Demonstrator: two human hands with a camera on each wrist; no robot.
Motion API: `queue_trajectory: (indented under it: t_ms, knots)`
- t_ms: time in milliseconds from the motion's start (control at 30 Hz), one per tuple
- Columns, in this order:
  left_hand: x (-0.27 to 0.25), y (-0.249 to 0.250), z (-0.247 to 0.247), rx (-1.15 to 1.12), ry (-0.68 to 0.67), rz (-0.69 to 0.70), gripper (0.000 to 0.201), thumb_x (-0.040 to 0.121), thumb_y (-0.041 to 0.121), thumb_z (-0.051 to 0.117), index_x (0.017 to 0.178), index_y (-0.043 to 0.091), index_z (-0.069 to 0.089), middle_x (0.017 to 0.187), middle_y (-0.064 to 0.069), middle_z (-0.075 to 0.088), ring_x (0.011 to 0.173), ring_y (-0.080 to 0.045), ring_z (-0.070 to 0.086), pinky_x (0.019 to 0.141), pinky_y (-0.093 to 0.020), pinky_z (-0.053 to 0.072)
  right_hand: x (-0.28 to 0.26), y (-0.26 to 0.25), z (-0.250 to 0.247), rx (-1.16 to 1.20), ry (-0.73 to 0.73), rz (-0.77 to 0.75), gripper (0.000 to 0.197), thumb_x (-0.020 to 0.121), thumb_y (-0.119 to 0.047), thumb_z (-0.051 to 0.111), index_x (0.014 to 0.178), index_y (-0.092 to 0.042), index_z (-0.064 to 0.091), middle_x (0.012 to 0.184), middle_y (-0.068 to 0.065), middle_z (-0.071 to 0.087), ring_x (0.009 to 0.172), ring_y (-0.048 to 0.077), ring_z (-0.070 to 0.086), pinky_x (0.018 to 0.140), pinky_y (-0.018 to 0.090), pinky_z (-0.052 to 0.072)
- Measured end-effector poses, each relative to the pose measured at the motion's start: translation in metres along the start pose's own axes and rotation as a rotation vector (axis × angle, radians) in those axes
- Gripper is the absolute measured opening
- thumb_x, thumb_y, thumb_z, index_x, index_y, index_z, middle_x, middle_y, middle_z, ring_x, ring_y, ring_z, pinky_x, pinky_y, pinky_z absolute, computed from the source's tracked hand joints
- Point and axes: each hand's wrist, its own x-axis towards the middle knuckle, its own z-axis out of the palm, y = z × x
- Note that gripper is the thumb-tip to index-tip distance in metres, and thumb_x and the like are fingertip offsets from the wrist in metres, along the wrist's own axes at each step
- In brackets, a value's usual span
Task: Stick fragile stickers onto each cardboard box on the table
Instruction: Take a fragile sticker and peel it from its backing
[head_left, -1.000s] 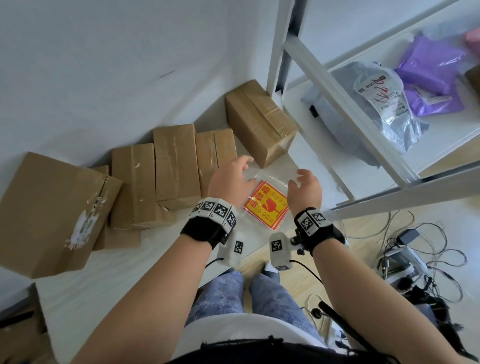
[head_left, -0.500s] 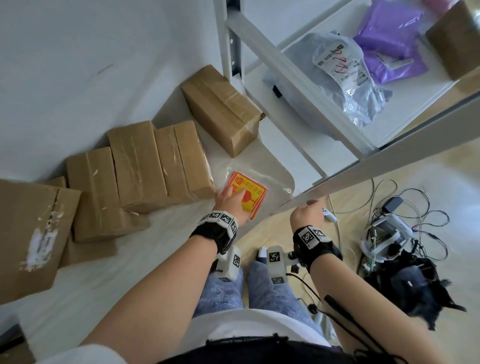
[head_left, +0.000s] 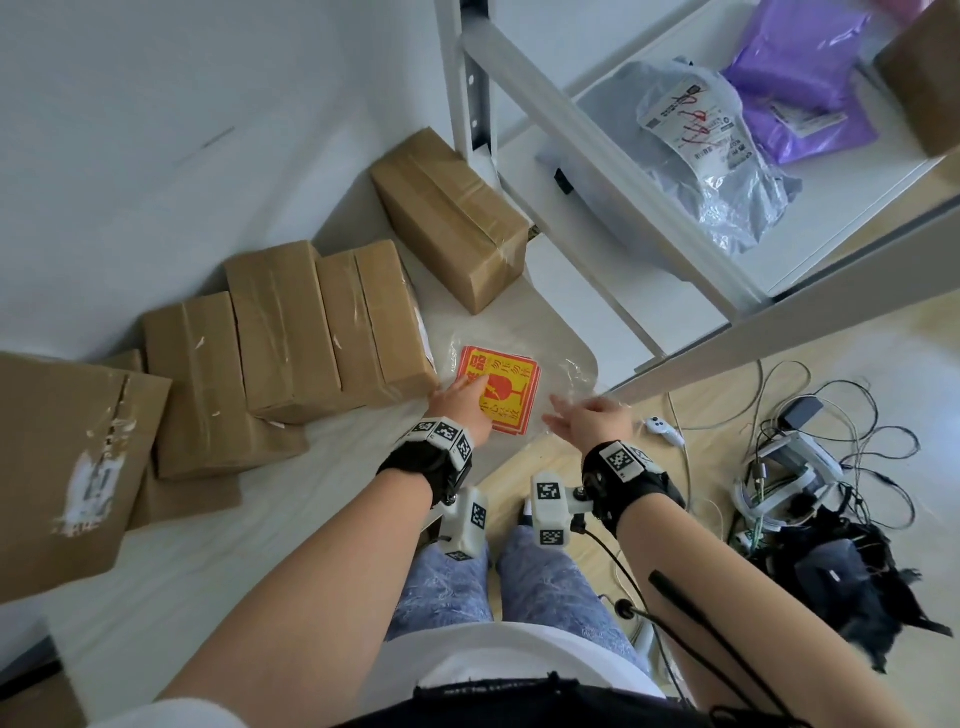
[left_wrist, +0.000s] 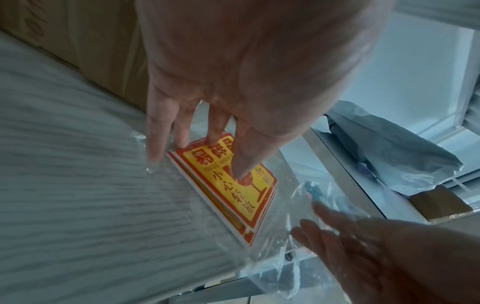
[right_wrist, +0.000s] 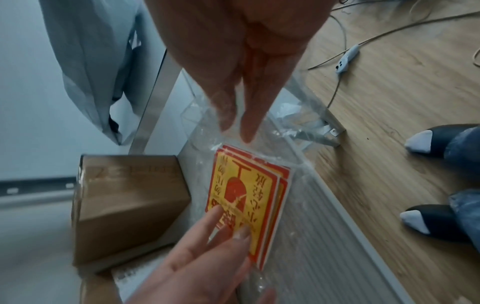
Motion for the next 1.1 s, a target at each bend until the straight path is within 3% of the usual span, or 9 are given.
queue_trajectory:
  t_ms: [100, 233, 367, 467, 567, 667, 833, 1000, 1100]
  knots:
    - [-0.005, -0.006, 0.000, -0.065, 0.044, 0.012, 0.063, 0.096, 0.006, 0.048, 0.152, 0.026, 0.030, 0.157, 0.001, 0.036, 0.140, -0.027, 0.037, 0.116, -0.043, 0.035, 0.002, -0.003, 0.009, -0.232, -0.041, -0.038, 0.034, 0.087, -0.044, 0.070, 0.082, -0.010, 0.070, 0.079, 0.005, 0.076, 0.074, 0.020, 0.074, 0.076, 0.035, 0.060]
    - [-0.008, -0.012, -0.001, -0.101, 0.041, -0.012, 0.065, 0.095, 0.003, 0.047, 0.153, 0.027, 0.029, 0.155, 0.001, 0.038, 0.132, -0.026, 0.047, 0.109, -0.043, 0.043, 0.002, -0.010, 0.022, -0.561, -0.099, -0.104, 0.020, 0.095, -0.016, 0.060, 0.113, -0.009, 0.066, 0.098, 0.014, 0.072, 0.067, 0.016, 0.067, 0.057, 0.025, 0.056]
    - [-0.007, -0.015, -0.003, -0.125, 0.043, -0.025, 0.068, 0.095, 0.002, 0.046, 0.154, 0.029, 0.026, 0.157, 0.001, 0.034, 0.125, -0.027, 0.052, 0.102, -0.043, 0.049, -0.002, -0.012, 0.033, -0.838, -0.055, -0.201, 0.019, 0.094, -0.022, 0.061, 0.106, -0.011, 0.071, 0.103, 0.010, 0.073, 0.083, 0.022, 0.069, 0.076, 0.034, 0.059]
    - [-0.008, -0.016, -0.004, -0.128, 0.037, -0.040, 0.073, 0.094, -0.002, 0.046, 0.155, 0.029, 0.022, 0.160, 0.003, 0.029, 0.131, -0.027, 0.049, 0.105, -0.043, 0.047, -0.003, -0.012, 0.038, -0.850, -0.068, -0.183, 0.021, 0.092, -0.030, 0.064, 0.099, -0.013, 0.074, 0.101, 0.006, 0.074, 0.092, 0.024, 0.069, 0.078, 0.034, 0.057]
    - [-0.008, -0.019, -0.004, -0.126, 0.062, -0.025, 0.073, 0.094, -0.001, 0.047, 0.155, 0.030, 0.022, 0.159, 0.003, 0.031, 0.131, -0.027, 0.050, 0.104, -0.042, 0.048, -0.002, -0.010, 0.043, -0.887, -0.112, -0.236, 0.033, 0.093, -0.038, 0.062, 0.080, -0.009, 0.071, 0.076, 0.004, 0.068, 0.072, 0.020, 0.061, 0.062, 0.029, 0.049]
    - [-0.008, -0.020, -0.001, -0.119, 0.075, 0.014, 0.068, 0.095, -0.002, 0.045, 0.155, 0.026, 0.026, 0.160, 0.002, 0.030, 0.139, -0.024, 0.042, 0.111, -0.039, 0.042, -0.005, -0.010, 0.045, -1.026, -0.084, -0.275, 0.042, 0.096, -0.033, 0.052, 0.059, -0.014, 0.052, 0.061, 0.002, 0.053, 0.061, 0.019, 0.050, 0.065, 0.030, 0.043]
    - [-0.006, -0.017, -0.001, -0.035, 0.029, 0.009, 0.061, 0.094, -0.002, 0.040, 0.152, 0.016, 0.034, 0.163, -0.002, 0.020, 0.148, -0.024, 0.027, 0.119, -0.034, 0.026, -0.010, -0.013, 0.035, -0.931, 0.116, -0.350, 0.024, 0.097, -0.012, 0.040, 0.096, -0.010, 0.064, 0.090, 0.008, 0.061, 0.081, 0.025, 0.054, 0.071, 0.031, 0.044]
    - [0.000, -0.016, 0.001, 0.028, 0.030, -0.004, 0.040, 0.093, 0.010, 0.045, 0.131, 0.016, 0.058, 0.154, -0.001, 0.039, 0.129, -0.028, 0.050, 0.107, -0.038, 0.043, -0.019, -0.033, 0.026, -0.803, 0.212, -0.414, 0.022, 0.103, -0.023, 0.038, 0.103, -0.011, 0.056, 0.092, 0.006, 0.058, 0.082, 0.026, 0.052, 0.071, 0.032, 0.041]
    - [-0.003, -0.010, -0.002, 0.039, 0.036, -0.025, 0.030, 0.095, 0.012, 0.046, 0.120, 0.012, 0.062, 0.136, -0.006, 0.054, 0.112, -0.030, 0.059, 0.095, -0.037, 0.050, -0.030, -0.049, 0.018, -0.735, 0.301, -0.479, 0.020, 0.103, -0.026, 0.037, 0.102, -0.016, 0.053, 0.078, -0.002, 0.054, 0.075, 0.025, 0.052, 0.063, 0.030, 0.038]
